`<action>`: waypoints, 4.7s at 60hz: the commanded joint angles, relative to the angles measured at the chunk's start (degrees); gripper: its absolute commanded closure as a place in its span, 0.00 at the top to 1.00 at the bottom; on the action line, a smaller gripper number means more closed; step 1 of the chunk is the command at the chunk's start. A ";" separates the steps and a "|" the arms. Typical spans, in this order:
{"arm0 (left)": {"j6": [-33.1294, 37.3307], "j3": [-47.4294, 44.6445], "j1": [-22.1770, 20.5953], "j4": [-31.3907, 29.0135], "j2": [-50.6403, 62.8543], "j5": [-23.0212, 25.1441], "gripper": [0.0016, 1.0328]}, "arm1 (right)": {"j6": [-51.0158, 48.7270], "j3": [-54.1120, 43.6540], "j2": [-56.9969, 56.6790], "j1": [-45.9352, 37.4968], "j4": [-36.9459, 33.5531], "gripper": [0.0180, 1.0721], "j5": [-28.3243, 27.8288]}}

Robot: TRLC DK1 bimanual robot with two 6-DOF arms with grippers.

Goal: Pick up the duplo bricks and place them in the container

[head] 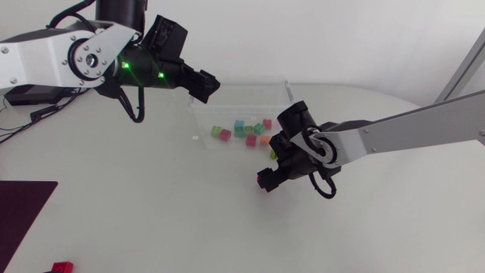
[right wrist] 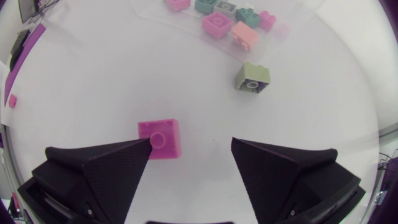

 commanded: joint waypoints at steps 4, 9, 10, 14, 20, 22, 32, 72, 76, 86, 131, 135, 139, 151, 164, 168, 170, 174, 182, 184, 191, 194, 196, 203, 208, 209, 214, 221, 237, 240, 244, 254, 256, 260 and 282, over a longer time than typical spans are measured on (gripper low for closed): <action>3.01 -0.55 -0.06 -7.12 -1.92 6.61 0.95 | -2.20 -2.32 -4.04 -1.40 0.53 0.90 -2.91; 7.40 0.42 -0.41 -15.73 -2.00 12.58 0.95 | -3.34 -4.16 -7.65 -2.19 1.67 0.90 -5.29; 7.75 0.42 -0.50 -16.44 -2.09 13.11 0.95 | -3.52 -4.42 -8.44 -2.36 1.67 0.90 -5.73; 12.23 0.42 -1.21 -24.08 -2.35 17.42 0.95 | -3.96 -5.48 -12.74 -3.86 1.76 0.90 -8.45; 12.50 -2.22 -2.79 -25.58 -3.06 20.32 0.95 | -4.13 -6.80 -16.17 -4.47 2.20 0.90 -11.00; 12.50 -2.83 -3.40 -25.93 -3.06 21.55 0.95 | -4.13 -7.15 -16.35 -4.47 2.37 0.91 -11.79; 12.32 -4.77 -7.62 -25.75 -1.39 23.13 0.95 | -4.22 -8.38 -17.05 -2.54 3.08 0.91 -13.46; 7.49 -11.27 -12.90 -9.14 5.29 11.70 0.95 | -4.92 -12.42 -22.15 0.10 4.31 0.91 -14.69; 7.05 -11.09 -12.28 -8.26 5.91 11.62 0.95 | -5.19 -12.86 -22.68 0.10 4.22 0.91 -14.87; 6.52 -10.65 -11.58 -6.68 7.14 11.00 0.95 | -5.19 -13.04 -22.85 0.71 4.13 0.91 -15.13; 6.35 -9.78 -8.76 -8.53 -6.13 9.68 0.95 | -16.70 -13.30 -16.88 -1.66 0.97 0.91 -16.71; 7.58 -10.92 -8.68 -8.17 -8.77 7.57 0.95 | -20.57 -12.34 -14.85 -2.71 -1.50 0.91 -18.12; 7.66 -11.71 -8.33 -7.82 -10.26 7.05 0.95 | -23.56 -12.69 -14.59 -2.89 -2.29 0.91 -18.12; 8.10 -14.08 -6.92 -7.21 -12.90 6.43 0.95 | -28.21 -12.69 -14.68 -4.74 -5.80 0.91 -18.21; 8.28 -15.93 -6.83 -7.30 -14.57 6.34 0.95 | -33.84 -13.83 -15.29 -6.14 -9.32 0.91 -18.21; 8.28 -16.19 -6.83 -7.30 -14.84 6.34 0.95 | -35.86 -13.57 -14.15 -6.41 -10.20 0.91 -18.47; 8.19 -16.37 -6.83 -7.21 -14.92 6.34 0.95 | -36.30 -13.48 -13.62 -6.41 -10.20 0.91 -18.47; 8.28 -16.81 -7.01 -7.21 -15.01 6.26 0.95 | -37.09 -13.21 -12.22 -6.41 -10.20 0.91 -18.47; 8.72 -17.69 -7.09 -6.77 -15.71 4.94 0.95 | -37.79 -13.04 -9.05 -5.79 -8.97 0.91 -18.47; 8.98 -17.95 -6.83 -6.77 -15.71 4.76 0.95 | -37.71 -13.04 -8.26 -5.44 -8.35 0.91 -18.29; 9.33 -18.48 -5.69 -6.15 -15.80 3.71 0.95 | -37.18 -12.95 -6.86 -4.38 -6.77 0.86 -17.50; 9.33 -18.57 -5.42 -5.89 -15.80 3.44 0.95 | -37.00 -12.86 -6.50 -4.12 -6.15 0.80 -17.41; 9.33 -18.65 -5.25 -5.71 -15.80 3.36 0.95 | -36.56 -12.77 -6.06 -3.77 -5.80 0.74 -17.24; 9.51 -19.36 -5.16 -4.66 -15.54 2.56 0.95 | -36.04 -13.04 -5.19 -2.89 -4.66 0.49 -16.18; 9.86 -19.80 -5.07 -4.39 -15.54 2.30 0.95 | -35.95 -13.13 -5.10 -2.89 -4.66 0.32 -15.66; 9.86 -19.80 -4.99 -4.31 -15.54 2.30 0.95 | -35.95 -13.13 -5.10 -2.98 -4.66 0.32 -15.66; 9.86 -19.88 -4.55 -4.22 -15.63 2.30 0.95 | -36.04 -13.04 -5.80 -3.24 -5.19 0.31 -14.16; 9.86 -20.41 -4.28 -3.87 -15.54 2.21 0.95 | -35.86 -12.16 -9.84 -4.03 -7.30 0.29 -13.28; 9.95 -22.34 -3.93 -1.23 -15.89 0.37 0.95 | -31.29 -3.02 -15.56 -7.90 -10.11 0.28 -13.46; 9.86 -22.43 -3.84 -0.97 -16.07 0.10 0.95 | -29.80 -0.82 -15.64 -8.43 -10.02 0.28 -13.55; 9.60 -22.61 -3.49 -0.09 -16.07 -1.22 0.95 | -27.86 2.08 -15.21 -9.22 -9.76 0.28 -13.81; 9.25 -22.70 -1.91 2.02 -15.10 -2.36 0.95 | -21.62 9.64 -11.16 -10.27 -5.98 0.28 -13.90; 9.25 -22.78 -1.56 2.28 -15.10 -2.36 0.95 | -20.66 11.04 -10.02 -10.27 -5.36 0.28 -13.90; 9.25 -22.96 -1.29 2.64 -14.92 -2.36 0.95 | -19.07 13.68 -8.17 -10.36 -4.31 0.28 -13.81; 9.51 -23.93 0.20 3.43 -14.75 -2.36 0.95 | -13.71 25.19 0.00 -10.45 0.35 0.28 -12.76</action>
